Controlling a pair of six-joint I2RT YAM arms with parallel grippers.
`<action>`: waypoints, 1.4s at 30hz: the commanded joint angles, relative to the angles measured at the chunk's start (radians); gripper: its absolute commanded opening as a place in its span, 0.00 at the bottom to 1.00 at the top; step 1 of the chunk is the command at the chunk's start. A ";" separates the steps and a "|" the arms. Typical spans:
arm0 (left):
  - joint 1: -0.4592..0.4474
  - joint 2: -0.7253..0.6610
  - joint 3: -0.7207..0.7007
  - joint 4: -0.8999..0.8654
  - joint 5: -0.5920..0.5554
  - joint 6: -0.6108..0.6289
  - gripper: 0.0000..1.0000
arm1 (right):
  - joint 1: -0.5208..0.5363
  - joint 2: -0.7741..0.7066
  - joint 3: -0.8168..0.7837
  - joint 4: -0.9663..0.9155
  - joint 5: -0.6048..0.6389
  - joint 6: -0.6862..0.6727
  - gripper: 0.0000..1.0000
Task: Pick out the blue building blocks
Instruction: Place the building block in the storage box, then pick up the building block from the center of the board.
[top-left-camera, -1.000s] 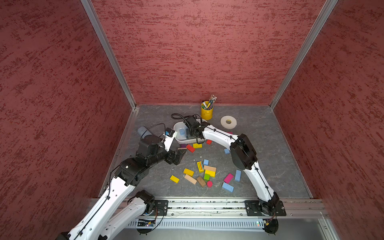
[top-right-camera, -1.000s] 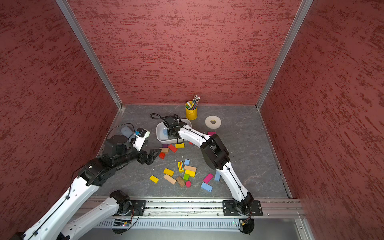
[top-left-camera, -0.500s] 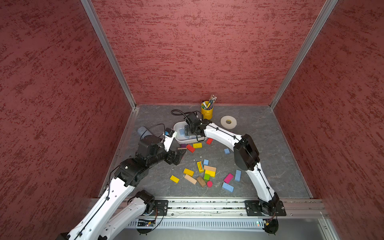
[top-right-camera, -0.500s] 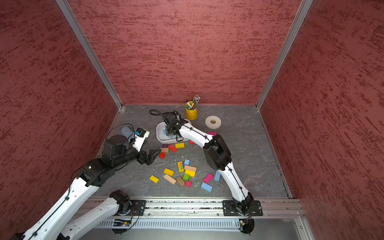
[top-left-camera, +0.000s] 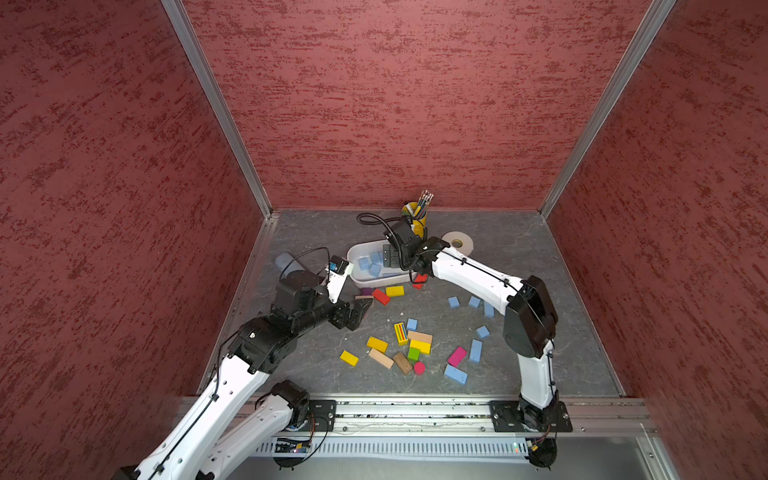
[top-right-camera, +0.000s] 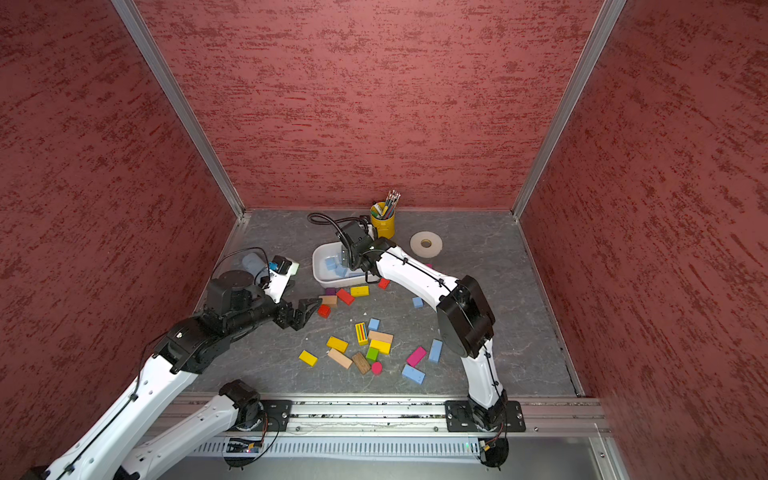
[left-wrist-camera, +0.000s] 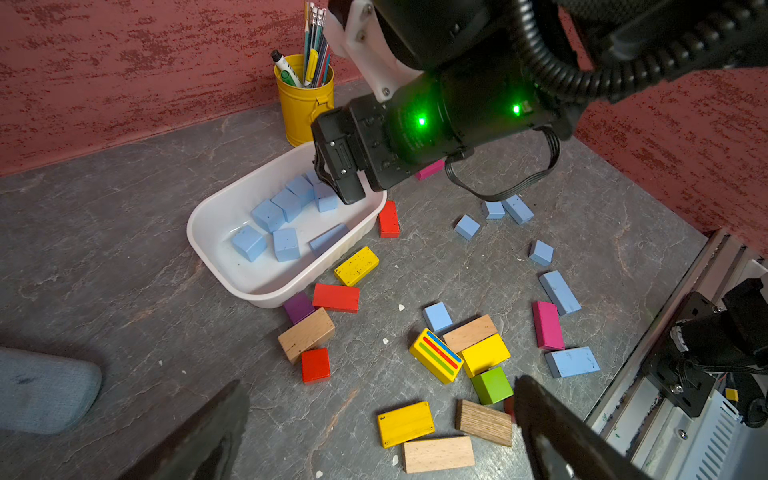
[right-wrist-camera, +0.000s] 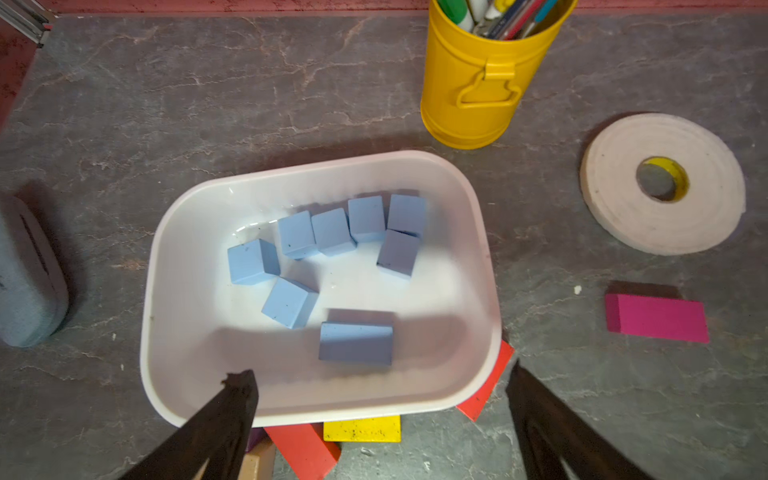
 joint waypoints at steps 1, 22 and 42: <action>0.006 -0.009 -0.011 0.013 0.004 0.013 1.00 | -0.010 -0.083 -0.073 0.033 0.041 0.023 0.97; 0.008 0.002 -0.011 0.019 0.011 0.014 1.00 | -0.138 -0.446 -0.552 0.080 0.092 0.150 0.99; 0.010 0.008 -0.009 0.022 0.026 0.014 1.00 | -0.343 -0.709 -0.907 0.130 0.066 0.233 0.93</action>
